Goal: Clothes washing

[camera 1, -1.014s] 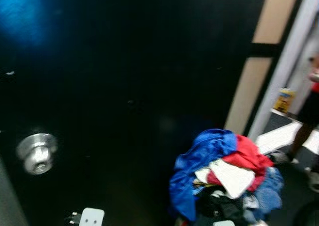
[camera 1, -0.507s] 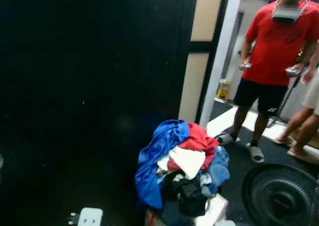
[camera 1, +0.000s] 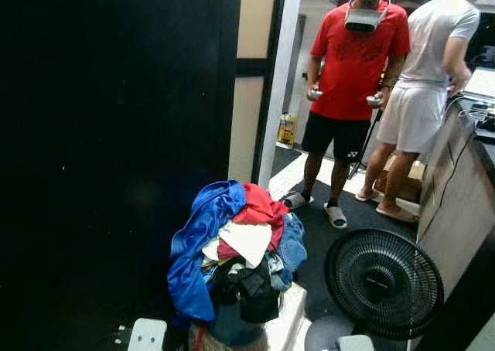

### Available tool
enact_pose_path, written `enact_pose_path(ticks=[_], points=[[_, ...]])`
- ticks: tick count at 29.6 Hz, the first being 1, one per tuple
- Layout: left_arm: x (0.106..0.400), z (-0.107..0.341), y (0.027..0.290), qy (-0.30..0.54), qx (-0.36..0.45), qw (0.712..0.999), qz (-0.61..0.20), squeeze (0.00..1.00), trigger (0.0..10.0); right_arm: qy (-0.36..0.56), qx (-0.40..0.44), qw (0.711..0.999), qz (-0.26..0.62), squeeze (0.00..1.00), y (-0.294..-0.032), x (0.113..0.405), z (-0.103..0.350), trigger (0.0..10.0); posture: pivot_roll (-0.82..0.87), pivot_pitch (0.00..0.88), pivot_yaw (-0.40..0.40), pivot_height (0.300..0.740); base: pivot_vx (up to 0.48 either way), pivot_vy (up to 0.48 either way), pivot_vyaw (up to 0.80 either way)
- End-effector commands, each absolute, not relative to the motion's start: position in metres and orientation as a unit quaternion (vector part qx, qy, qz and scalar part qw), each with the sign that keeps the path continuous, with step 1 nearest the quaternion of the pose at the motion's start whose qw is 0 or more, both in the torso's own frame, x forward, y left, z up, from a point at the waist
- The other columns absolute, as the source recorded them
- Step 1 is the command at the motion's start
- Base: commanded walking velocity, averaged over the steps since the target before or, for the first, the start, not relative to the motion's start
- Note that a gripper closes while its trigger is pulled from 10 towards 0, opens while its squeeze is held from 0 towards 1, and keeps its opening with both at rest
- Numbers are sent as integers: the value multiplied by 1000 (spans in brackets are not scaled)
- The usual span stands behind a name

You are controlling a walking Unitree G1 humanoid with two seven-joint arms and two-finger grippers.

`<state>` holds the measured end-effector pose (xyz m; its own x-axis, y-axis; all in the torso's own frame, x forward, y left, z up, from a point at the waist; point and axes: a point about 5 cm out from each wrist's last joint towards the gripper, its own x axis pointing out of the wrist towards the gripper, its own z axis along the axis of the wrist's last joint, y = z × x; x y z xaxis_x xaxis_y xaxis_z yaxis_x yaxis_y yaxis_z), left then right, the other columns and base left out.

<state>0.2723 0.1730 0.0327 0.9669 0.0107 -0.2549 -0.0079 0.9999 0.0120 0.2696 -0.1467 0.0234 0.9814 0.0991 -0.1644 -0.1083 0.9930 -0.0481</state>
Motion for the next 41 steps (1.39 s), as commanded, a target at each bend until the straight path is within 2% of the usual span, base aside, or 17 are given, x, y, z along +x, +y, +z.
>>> enact_pose_path(ticks=[1, 11, 18, 25, 34, 41], points=[[270, 28, 174, 137, 7, 991, 9, 0, 10000, 80, -30, 995, 47, 0, -151, 269, 23, 10000, 35, 59, 13, 740, 458, 0, 0], [271, 29, 173, 134, 9, 991, 8, 0, 10000, 81, -25, 995, 51, 0, -151, 270, 24, 10000, 36, 52, 11, 740, 471, 0, 0], [271, 28, 173, 135, 8, 991, 8, 0, 10000, 83, -32, 995, 51, 0, -151, 270, 23, 10000, 35, 50, 12, 740, 472, 0, -773], [272, 28, 172, 136, 7, 991, 7, 0, 10000, 84, -32, 995, 49, 0, -152, 270, 23, 10000, 32, 56, 11, 740, 441, 0, -114], [272, 26, 172, 141, 5, 990, 7, 0, 10000, 90, -35, 995, 39, 0, -157, 269, 22, 10000, 27, 60, 10, 740, 415, 0, -749], [273, 25, 170, 146, 4, 989, 6, 0, 10000, 89, -40, 994, 40, 0, -157, 268, 22, 10000, 23, 63, 11, 740, 0, 0, 0]])
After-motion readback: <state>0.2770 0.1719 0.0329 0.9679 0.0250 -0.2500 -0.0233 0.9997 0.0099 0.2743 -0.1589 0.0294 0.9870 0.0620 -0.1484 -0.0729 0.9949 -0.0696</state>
